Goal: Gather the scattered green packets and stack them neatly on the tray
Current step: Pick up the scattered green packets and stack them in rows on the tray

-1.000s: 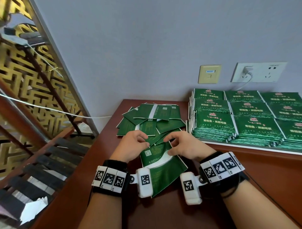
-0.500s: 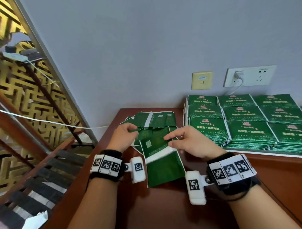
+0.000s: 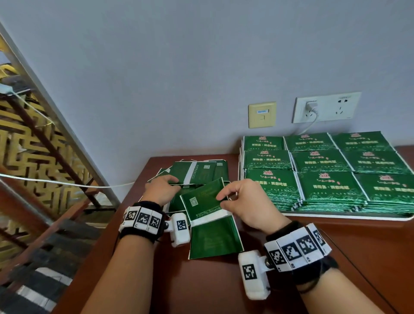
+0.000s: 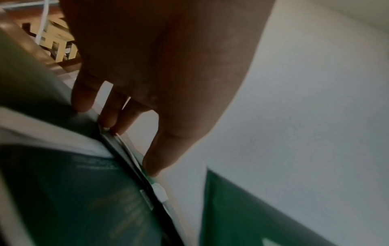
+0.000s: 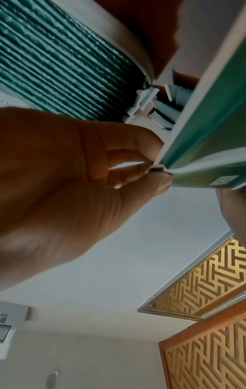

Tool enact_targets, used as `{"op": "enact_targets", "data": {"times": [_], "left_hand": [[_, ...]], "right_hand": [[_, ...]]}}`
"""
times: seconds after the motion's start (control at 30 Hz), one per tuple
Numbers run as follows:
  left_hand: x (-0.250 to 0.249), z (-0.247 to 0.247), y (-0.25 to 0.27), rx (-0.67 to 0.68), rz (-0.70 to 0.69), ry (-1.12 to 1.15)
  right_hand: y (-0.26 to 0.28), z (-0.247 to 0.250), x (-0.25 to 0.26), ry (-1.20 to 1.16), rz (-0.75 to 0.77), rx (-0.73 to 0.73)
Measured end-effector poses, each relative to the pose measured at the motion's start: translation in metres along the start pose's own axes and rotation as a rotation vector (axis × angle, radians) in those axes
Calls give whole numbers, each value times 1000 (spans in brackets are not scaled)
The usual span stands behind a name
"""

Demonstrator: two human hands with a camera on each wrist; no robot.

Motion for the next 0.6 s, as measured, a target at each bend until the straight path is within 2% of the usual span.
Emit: {"op": "enact_targets", "data": {"times": [0.17,0.6], "left_hand": [[-1,0,-1,-18,0,-8],[-16,20,11,-129,-27,198]], "right_hand": [[1,-2,1,17,4,3],[4,0,12,47,59,-8]]}}
Point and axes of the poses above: each hand's wrist, its own y-axis away from the middle knuckle, its own z-axis out of the back of the hand, x = y × z, the point moved 10 cm from there along -y, towards the middle knuckle, and after that the axes turned 12 degrees about -x, right-handed, at the moved point
